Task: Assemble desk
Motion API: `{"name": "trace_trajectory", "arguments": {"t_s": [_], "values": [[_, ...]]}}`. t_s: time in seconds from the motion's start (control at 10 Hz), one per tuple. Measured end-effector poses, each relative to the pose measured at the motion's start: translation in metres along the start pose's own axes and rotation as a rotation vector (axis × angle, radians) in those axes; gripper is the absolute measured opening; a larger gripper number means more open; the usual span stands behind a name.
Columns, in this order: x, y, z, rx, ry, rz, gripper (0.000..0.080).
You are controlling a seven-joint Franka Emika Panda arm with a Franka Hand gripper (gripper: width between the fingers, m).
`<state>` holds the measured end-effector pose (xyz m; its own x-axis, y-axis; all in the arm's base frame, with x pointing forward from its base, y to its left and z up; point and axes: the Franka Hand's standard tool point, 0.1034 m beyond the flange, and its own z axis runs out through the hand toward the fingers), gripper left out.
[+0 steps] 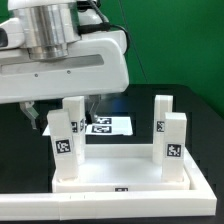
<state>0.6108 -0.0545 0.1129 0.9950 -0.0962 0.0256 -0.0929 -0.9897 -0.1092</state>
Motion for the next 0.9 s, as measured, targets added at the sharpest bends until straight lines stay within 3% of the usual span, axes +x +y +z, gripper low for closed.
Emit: {"name": "trace_trajectory", "arguments": {"t_s": [0.1,0.3,0.4,0.5,0.9], "values": [[-0.0001,0.0010,0.0000,0.003,0.001,0.024,0.0649],[-0.0001,0.0007,0.0000,0.004,0.001,0.043,0.0399],[0.0000,0.0003,0.0001,0.005,0.001,0.131,0.0399],[0.0000,0.0002,0.0001,0.006,0.001,0.186,0.0288],[0.0018,-0.0026,0.0001,0.013,0.011,0.537,0.0288]]}}
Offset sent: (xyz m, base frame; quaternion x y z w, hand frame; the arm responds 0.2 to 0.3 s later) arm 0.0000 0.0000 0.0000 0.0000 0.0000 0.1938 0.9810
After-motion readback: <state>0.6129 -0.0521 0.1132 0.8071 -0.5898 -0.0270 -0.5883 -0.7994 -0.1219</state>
